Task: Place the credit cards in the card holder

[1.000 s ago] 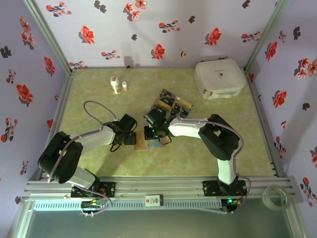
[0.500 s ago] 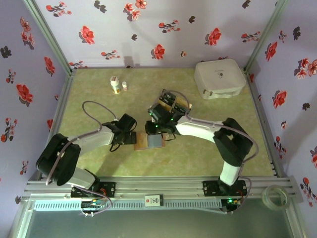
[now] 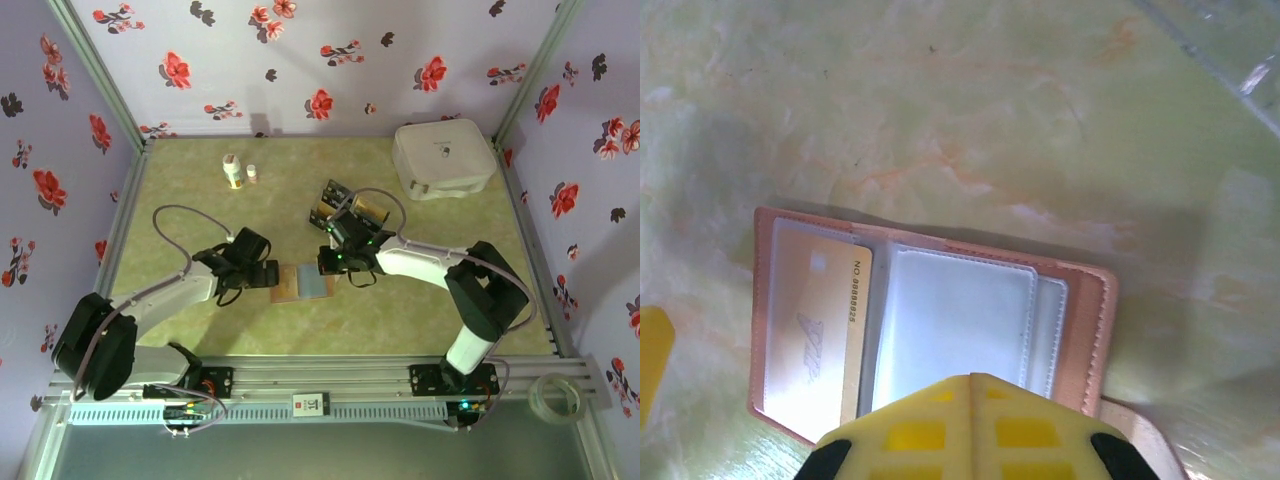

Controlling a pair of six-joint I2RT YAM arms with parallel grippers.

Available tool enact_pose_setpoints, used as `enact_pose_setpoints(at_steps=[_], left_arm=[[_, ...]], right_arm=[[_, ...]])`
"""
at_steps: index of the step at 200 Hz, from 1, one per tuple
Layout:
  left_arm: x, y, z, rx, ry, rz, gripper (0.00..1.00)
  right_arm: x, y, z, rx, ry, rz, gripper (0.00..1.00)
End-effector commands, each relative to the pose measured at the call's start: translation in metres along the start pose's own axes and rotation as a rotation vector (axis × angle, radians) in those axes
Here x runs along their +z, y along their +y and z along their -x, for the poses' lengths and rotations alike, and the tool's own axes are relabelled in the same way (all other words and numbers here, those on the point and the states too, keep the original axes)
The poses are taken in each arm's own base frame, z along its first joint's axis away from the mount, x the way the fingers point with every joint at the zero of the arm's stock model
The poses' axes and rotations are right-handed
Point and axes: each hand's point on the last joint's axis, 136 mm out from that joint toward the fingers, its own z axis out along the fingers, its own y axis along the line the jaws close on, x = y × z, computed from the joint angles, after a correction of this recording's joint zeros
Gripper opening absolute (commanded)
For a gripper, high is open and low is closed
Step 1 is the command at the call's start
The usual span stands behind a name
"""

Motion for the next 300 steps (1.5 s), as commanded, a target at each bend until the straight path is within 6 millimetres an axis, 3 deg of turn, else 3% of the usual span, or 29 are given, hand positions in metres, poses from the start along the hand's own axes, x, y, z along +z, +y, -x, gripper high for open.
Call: enact_pose_setpoints(at_steps=[1,67,117,172,300], left_arm=[[0.000,-0.016,-0.001,-0.008,0.014,-0.026,1.00],[0.003,-0.041,-0.007,0.024,0.012,-0.065,1.00],[0.007,-0.053,-0.008,0.049,0.011,-0.077,1.00],[0.011,-0.060,-0.010,0.066,0.009,-0.085,1.00],[0.019,-0.074,-0.025,0.080,-0.018,-0.139,1.00]], right_arm=[[0.011,0.002,-0.003,-0.007,0.017,0.031,0.01],[0.029,-0.012,-0.006,0.024,0.025,0.012,0.00],[0.038,-0.007,-0.010,0.060,0.035,0.061,0.00],[0.043,0.003,-0.012,0.080,0.042,0.103,0.00],[0.048,0.002,-0.016,0.093,0.048,0.099,0.00]])
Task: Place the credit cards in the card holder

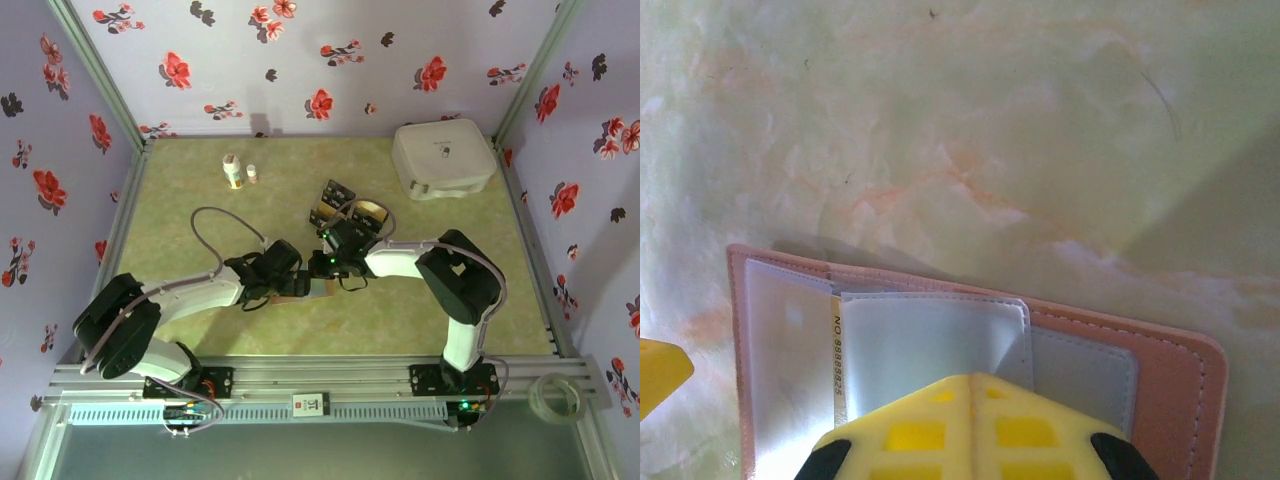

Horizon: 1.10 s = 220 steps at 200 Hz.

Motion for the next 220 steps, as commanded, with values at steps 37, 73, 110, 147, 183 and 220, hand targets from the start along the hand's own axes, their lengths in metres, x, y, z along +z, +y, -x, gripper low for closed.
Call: enact_pose_setpoints(at_steps=[37,73,110,147,183,220], left_arm=[[0.016,0.002,-0.015,-0.001,0.004,0.006,1.00],[0.021,0.010,-0.023,0.010,0.012,0.038,1.00],[0.022,0.020,-0.028,0.007,0.018,0.078,1.00],[0.022,0.026,-0.032,0.002,0.024,0.095,1.00],[0.022,0.027,-0.033,0.003,0.023,0.098,1.00],[0.023,0.027,-0.033,0.005,0.023,0.099,1.00]], right_arm=[[0.005,-0.004,-0.010,0.018,0.026,-0.004,0.00],[0.003,-0.001,-0.009,0.018,0.022,0.004,0.00],[-0.009,0.006,-0.002,0.003,0.000,0.005,0.09],[-0.031,0.004,0.010,0.002,-0.057,-0.011,0.33],[-0.034,-0.001,0.008,0.012,-0.061,-0.021,0.36],[-0.027,-0.008,0.003,0.027,-0.047,-0.029,0.37]])
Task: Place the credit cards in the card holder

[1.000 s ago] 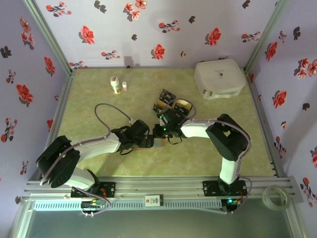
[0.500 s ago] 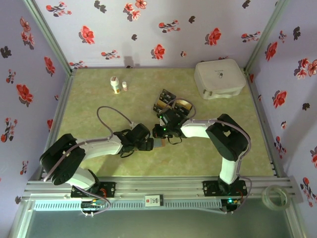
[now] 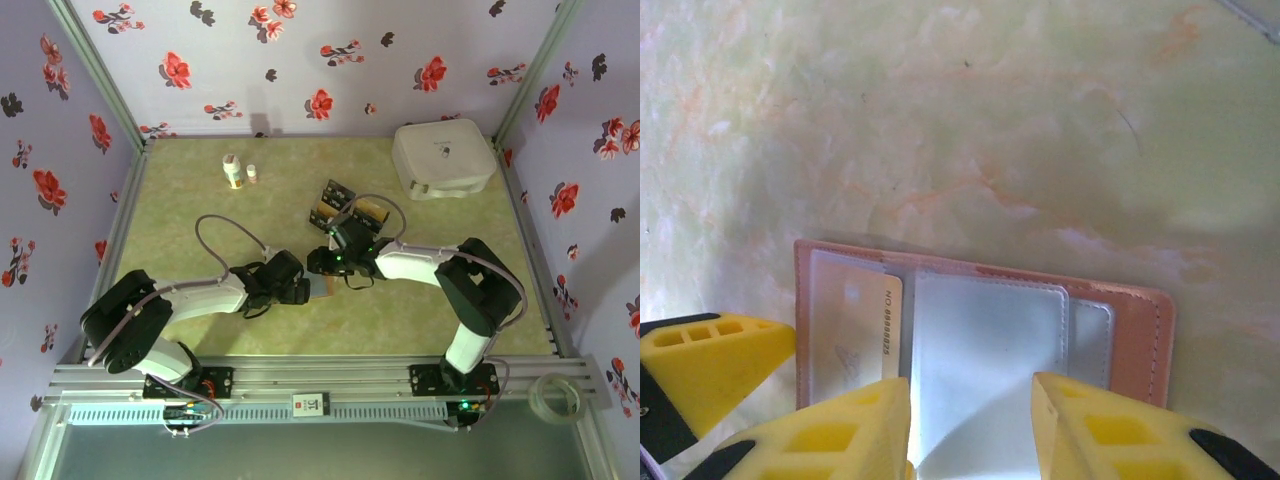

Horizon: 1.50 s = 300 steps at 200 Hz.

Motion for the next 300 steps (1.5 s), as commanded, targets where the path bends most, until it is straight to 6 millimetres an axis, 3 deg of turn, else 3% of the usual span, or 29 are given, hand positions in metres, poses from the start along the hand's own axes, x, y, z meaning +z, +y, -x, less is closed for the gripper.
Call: enact_pose_setpoints(at_steps=[1,109,210,256,300], left_arm=[[0.005,0.019,-0.016,-0.002,0.028,0.068,1.00],[0.006,0.019,-0.016,-0.004,0.026,0.065,1.00],[0.002,0.018,-0.012,0.001,0.013,0.058,1.00],[-0.039,0.024,0.020,-0.009,-0.107,0.057,1.00],[-0.088,0.065,0.044,-0.124,-0.230,0.084,1.00]], right_arm=[[0.004,-0.014,-0.005,0.029,0.011,-0.040,0.37],[0.019,-0.023,-0.012,0.040,0.046,-0.054,0.40],[0.006,0.012,-0.004,0.070,0.030,0.091,0.37],[-0.007,0.026,-0.003,0.072,0.015,0.126,0.37],[-0.006,0.055,-0.008,0.038,0.025,0.152,0.40]])
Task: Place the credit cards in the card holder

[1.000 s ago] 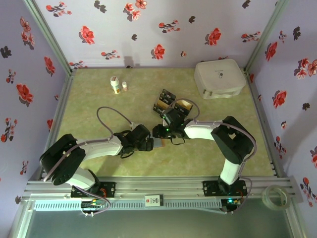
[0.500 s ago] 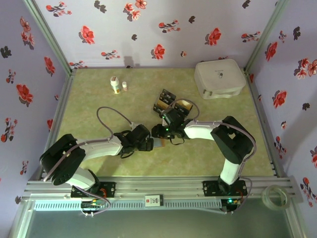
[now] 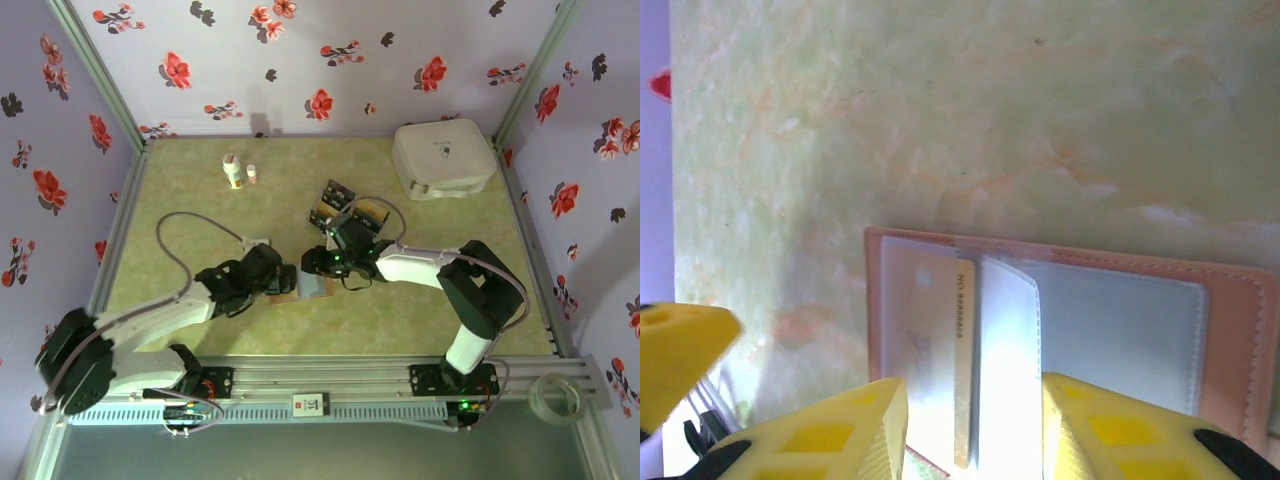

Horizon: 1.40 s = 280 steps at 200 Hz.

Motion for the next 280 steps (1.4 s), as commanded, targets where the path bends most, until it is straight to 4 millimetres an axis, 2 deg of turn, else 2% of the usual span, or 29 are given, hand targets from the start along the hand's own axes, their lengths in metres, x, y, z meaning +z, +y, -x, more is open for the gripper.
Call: enact_pose_setpoints(at_steps=[1,27,51,91,109,138,167,183,199,223,254,280], left_arm=[[-0.018,0.039,0.007,-0.027,-0.041,0.100,1.00],[-0.032,0.059,0.013,-0.068,-0.073,0.116,1.00],[-0.036,0.068,0.009,-0.085,-0.080,0.119,1.00],[-0.033,0.070,0.001,-0.099,-0.069,0.107,1.00],[-0.031,0.070,-0.001,-0.099,-0.065,0.101,1.00],[-0.028,0.069,-0.002,-0.098,-0.061,0.093,1.00],[-0.025,0.067,-0.004,-0.086,-0.048,0.091,1.00],[-0.022,0.065,-0.008,-0.074,-0.028,0.084,1.00],[-0.019,0.063,-0.011,-0.064,-0.007,0.079,1.00],[-0.015,0.061,-0.014,-0.051,0.018,0.078,1.00],[-0.012,0.057,-0.012,-0.037,0.024,0.072,1.00],[-0.009,0.055,-0.010,-0.034,0.016,0.067,1.00]], right_arm=[[0.001,0.026,-0.003,-0.021,0.004,0.038,0.41],[0.015,0.041,-0.007,-0.045,0.017,0.032,0.46],[0.035,0.054,-0.010,-0.058,0.031,0.036,0.47],[0.065,0.051,-0.015,-0.055,0.042,0.006,0.47],[0.070,0.052,-0.015,-0.047,0.040,0.014,0.46],[0.066,0.062,-0.010,-0.051,0.034,0.032,0.46],[0.048,0.080,0.003,-0.093,0.006,0.045,0.46],[0.028,0.085,0.017,-0.118,-0.032,0.035,0.47],[0.006,0.081,0.033,-0.139,-0.073,0.002,0.47],[-0.030,0.060,0.053,-0.185,-0.115,-0.105,0.47],[-0.075,0.021,0.077,-0.298,-0.147,-0.340,0.47],[-0.099,-0.013,0.095,-0.403,-0.099,-0.545,0.47]])
